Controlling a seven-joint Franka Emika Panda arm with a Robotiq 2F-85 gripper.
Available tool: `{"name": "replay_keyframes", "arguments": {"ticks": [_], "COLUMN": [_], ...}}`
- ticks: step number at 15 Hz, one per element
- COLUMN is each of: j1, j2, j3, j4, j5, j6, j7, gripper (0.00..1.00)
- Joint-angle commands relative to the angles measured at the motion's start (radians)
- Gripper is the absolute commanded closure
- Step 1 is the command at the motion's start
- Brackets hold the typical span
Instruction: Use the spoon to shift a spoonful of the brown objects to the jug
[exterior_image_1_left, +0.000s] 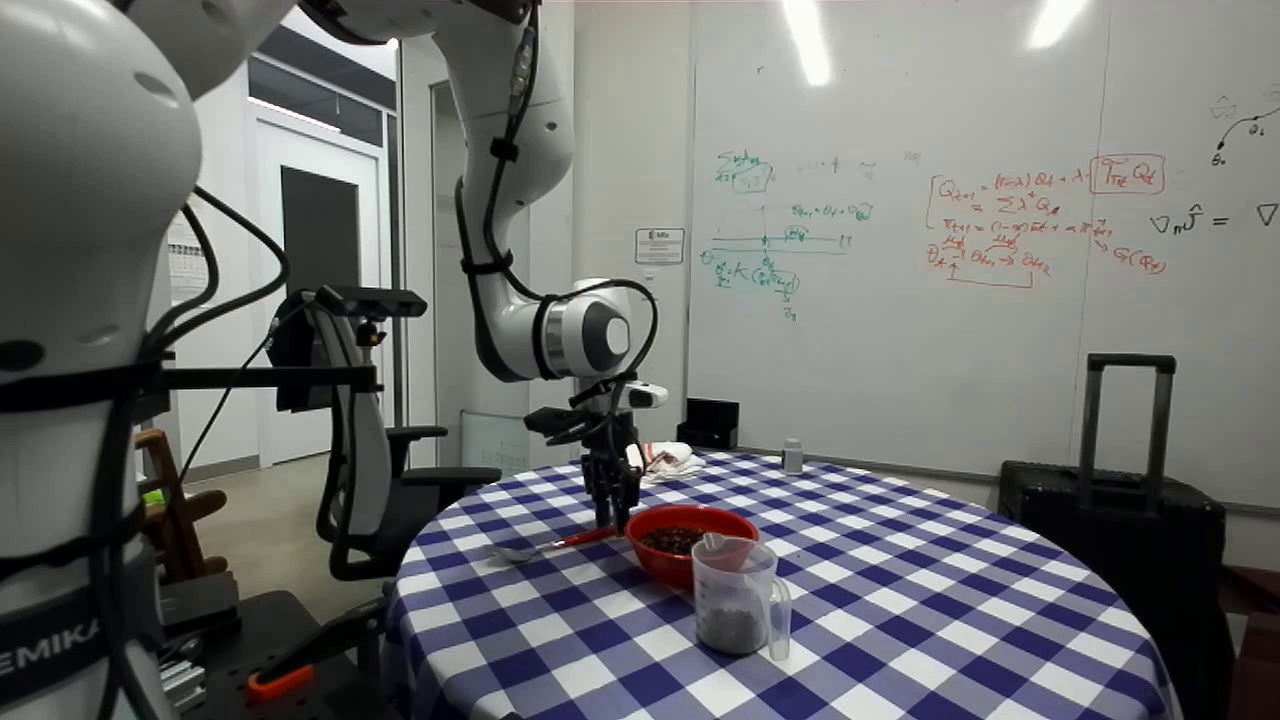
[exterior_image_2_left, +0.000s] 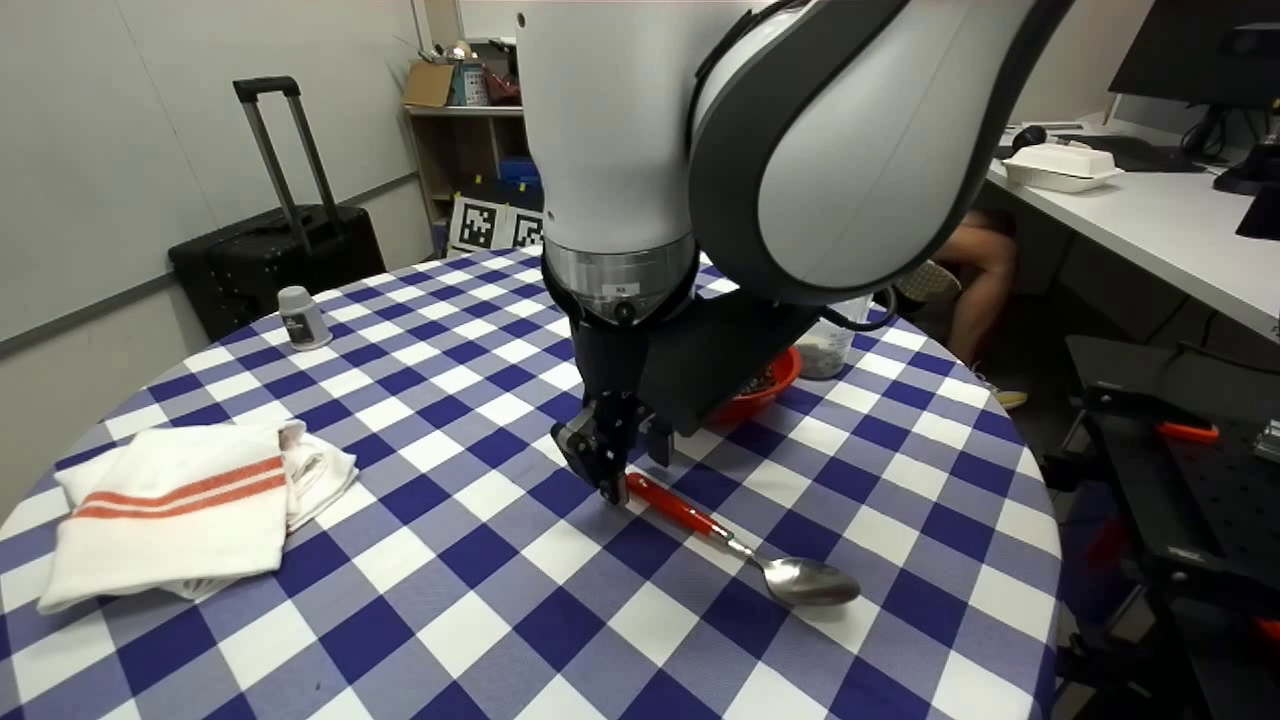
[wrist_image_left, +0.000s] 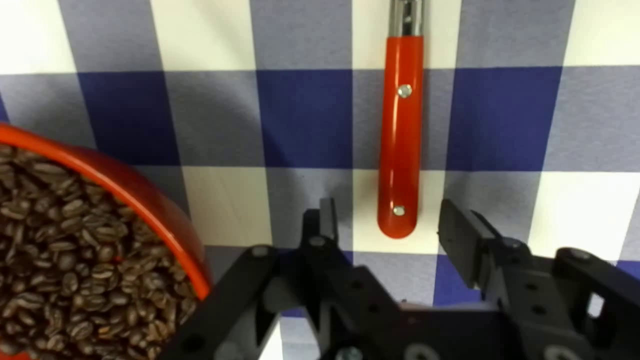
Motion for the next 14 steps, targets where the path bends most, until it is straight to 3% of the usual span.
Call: {"name": "replay_keyframes", "arguments": {"ticks": [1, 3, 9, 14], "j1": [-0.04, -0.086, -0.205, -0.254], "j2": [-0.122, -0.222, -0.557, -0.852], "j3": [0.019, 0.037, 0.087, 0.035], "j4": [-0.094, -0.176, -0.382, -0.578], "j5": [0.075, 0.128, 0.362, 0.354], "j6": [-0.051, -0.112, -0.257, -0.243], "j7": [-0.109, -0.187, -0.464, -0.56], "gripper": [0.11, 0.0, 0.0, 0.0]}}
